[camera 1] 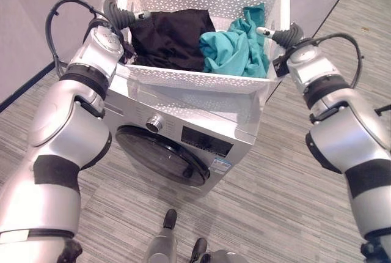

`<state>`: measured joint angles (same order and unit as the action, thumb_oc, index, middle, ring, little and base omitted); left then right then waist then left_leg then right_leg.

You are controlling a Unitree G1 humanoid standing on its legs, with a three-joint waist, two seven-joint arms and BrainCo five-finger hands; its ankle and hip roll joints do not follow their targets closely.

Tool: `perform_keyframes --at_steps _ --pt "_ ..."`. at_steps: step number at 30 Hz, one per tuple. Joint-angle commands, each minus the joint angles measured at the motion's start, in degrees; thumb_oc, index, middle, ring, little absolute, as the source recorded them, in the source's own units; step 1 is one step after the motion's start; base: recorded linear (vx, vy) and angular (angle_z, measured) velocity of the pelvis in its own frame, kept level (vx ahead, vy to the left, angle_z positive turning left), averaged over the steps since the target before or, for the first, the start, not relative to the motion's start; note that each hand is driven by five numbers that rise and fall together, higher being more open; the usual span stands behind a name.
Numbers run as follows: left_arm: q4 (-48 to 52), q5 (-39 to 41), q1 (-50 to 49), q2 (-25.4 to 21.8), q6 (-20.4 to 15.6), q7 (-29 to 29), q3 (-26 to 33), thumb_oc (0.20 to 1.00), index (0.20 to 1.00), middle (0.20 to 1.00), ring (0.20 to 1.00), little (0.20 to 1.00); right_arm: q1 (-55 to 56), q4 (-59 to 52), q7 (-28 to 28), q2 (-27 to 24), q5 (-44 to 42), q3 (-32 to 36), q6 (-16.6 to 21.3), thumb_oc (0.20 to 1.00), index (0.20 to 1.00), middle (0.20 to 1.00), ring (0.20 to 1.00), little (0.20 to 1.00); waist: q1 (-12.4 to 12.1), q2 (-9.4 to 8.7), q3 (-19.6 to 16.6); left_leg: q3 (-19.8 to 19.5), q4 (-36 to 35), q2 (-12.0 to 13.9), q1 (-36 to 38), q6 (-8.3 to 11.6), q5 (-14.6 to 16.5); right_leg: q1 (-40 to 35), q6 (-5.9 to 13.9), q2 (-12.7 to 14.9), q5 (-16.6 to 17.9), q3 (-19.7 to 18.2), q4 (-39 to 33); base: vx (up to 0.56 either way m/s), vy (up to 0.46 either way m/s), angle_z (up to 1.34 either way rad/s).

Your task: Grab the laundry basket,head to the washer,open it,put in the laundry and shut it.

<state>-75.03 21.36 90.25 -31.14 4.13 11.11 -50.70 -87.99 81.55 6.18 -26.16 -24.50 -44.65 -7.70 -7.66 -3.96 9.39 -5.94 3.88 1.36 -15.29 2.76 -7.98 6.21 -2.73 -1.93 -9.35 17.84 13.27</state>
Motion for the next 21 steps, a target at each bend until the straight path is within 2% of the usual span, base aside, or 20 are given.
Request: perform_keyframes --at_steps 1,4,10,12,21 --pt "-1.95 -2.37 9.19 -2.17 -2.38 1.40 -0.84 1.000 1.000 1.000 1.000 1.000 -1.45 2.95 -1.45 1.14 1.31 -2.84 -0.93 1.000 1.000 1.000 1.000 1.000 -0.87 -1.16 7.16 1.06 5.12 0.36 1.36 -1.23 9.25 -3.05 6.88 6.53 5.15 -2.97 -11.69 0.00 0.000 0.00" --pt "-2.01 -2.06 8.52 -2.99 -2.36 -0.36 -2.07 1.000 1.000 1.000 1.000 1.000 -1.76 3.02 -1.71 -0.12 1.10 -2.66 -1.14 1.000 1.000 1.000 1.000 1.000 -0.67 -0.74 6.73 1.28 4.74 0.57 2.30 -1.29 9.44 -3.46 6.93 6.78 4.88 -2.70 -11.24 0.00 0.000 0.00" --pt "-2.13 -2.50 9.33 -4.10 -2.75 -0.31 -2.75 1.000 1.000 1.000 1.000 1.000 -2.70 2.87 -2.09 -1.62 0.27 -2.19 -0.98 1.000 1.000 1.000 1.000 1.000 -0.57 -0.61 5.84 1.94 4.18 0.80 3.86 -1.46 9.78 -4.03 7.24 7.06 4.57 -2.63 -10.62 0.04 0.009 0.00" --pt "0.49 -3.11 10.09 -5.71 -4.41 3.45 -0.74 1.000 1.000 1.000 1.000 1.000 -3.91 0.84 -0.54 -3.72 -2.41 -0.28 0.69 1.000 1.000 1.000 1.000 1.000 -0.17 -0.99 4.64 2.41 3.69 1.01 5.37 -1.55 10.36 -4.72 7.43 7.22 4.02 -2.72 -10.26 0.08 0.008 -0.03" --pt "4.41 -4.40 9.84 -8.69 -6.16 8.80 1.78 1.000 1.000 1.000 1.000 1.000 -5.59 -1.73 2.59 -5.90 -7.98 3.39 4.23 1.000 1.000 1.000 1.000 1.000 0.74 -0.81 2.41 3.02 2.72 1.20 7.81 -1.57 11.23 -6.20 7.58 7.33 3.10 -2.94 -9.97 0.06 0.009 -0.01"
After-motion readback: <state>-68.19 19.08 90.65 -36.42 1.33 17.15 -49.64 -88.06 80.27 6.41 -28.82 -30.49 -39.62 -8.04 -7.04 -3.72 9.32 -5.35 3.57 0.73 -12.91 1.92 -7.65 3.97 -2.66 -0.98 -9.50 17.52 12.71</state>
